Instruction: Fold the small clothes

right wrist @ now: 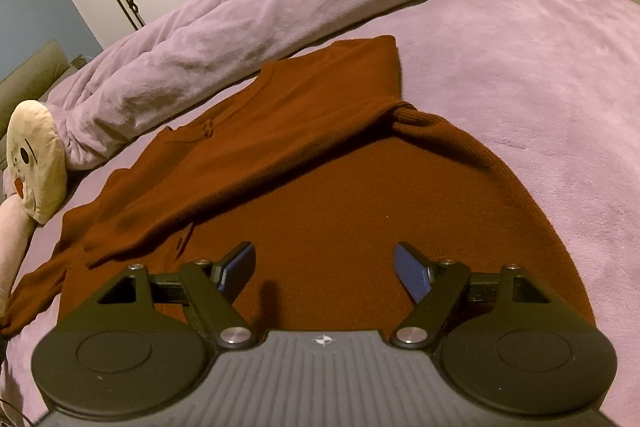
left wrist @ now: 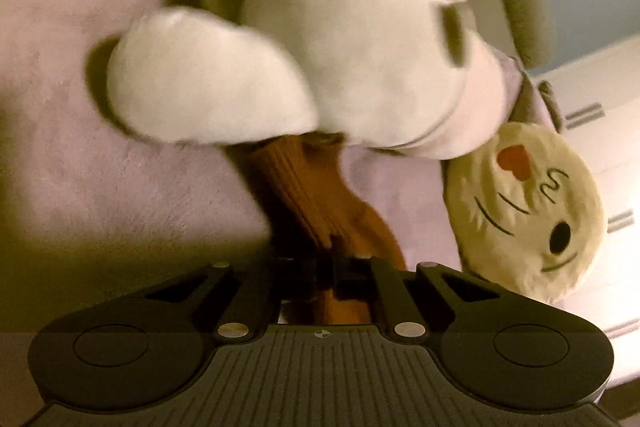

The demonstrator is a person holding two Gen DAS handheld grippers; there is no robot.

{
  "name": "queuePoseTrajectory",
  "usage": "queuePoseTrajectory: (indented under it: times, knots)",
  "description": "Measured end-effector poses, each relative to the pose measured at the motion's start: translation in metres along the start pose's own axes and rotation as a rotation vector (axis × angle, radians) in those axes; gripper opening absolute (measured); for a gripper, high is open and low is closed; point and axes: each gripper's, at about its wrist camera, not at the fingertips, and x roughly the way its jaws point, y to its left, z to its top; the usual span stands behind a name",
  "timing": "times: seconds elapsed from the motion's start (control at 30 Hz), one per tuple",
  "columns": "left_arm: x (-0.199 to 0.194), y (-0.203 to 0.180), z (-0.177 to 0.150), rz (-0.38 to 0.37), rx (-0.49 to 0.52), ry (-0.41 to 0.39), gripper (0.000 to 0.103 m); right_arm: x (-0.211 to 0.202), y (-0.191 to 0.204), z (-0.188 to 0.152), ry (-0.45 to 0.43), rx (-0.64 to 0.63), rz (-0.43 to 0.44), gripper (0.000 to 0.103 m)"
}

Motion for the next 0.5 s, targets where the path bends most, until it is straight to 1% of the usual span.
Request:
queuePoseTrajectory:
  times: [0.07, 0.1, 0.17, 0.23, 0.3, 0.37, 0.43, 0.5]
  knots:
    - [-0.010, -0.025, -0.009, -0.015, 0.138, -0.018, 0.007, -0.001, -0.001, -0.001, -0.004, 0.002, 0.005, 0.077]
    - [-0.016, -0.044, -0.017, -0.046, 0.217, -0.021, 0.007, -0.001, 0.000, -0.001, -0.006, 0.001, 0.006, 0.077]
    - [-0.030, -0.079, -0.035, -0.114, 0.341, -0.019, 0.007, -0.001, 0.001, -0.003, -0.012, -0.007, 0.004, 0.076]
    - [-0.047, -0.121, -0.063, -0.210, 0.459, 0.003, 0.007, -0.001, 0.001, -0.004, -0.017, -0.015, 0.005, 0.077]
    - [-0.062, -0.164, -0.102, -0.315, 0.569, 0.045, 0.007, -0.002, 0.001, -0.005, -0.018, -0.016, 0.011, 0.076]
    - [-0.075, -0.198, -0.151, -0.404, 0.676, 0.107, 0.007, -0.005, 0.000, -0.005, -0.019, -0.008, 0.023, 0.076]
    - [-0.079, -0.221, -0.201, -0.451, 0.773, 0.183, 0.008, -0.009, -0.002, -0.005, -0.021, 0.006, 0.035, 0.076]
    - [-0.079, -0.232, -0.256, -0.457, 0.870, 0.254, 0.009, -0.013, -0.004, -0.005, -0.024, 0.024, 0.050, 0.076]
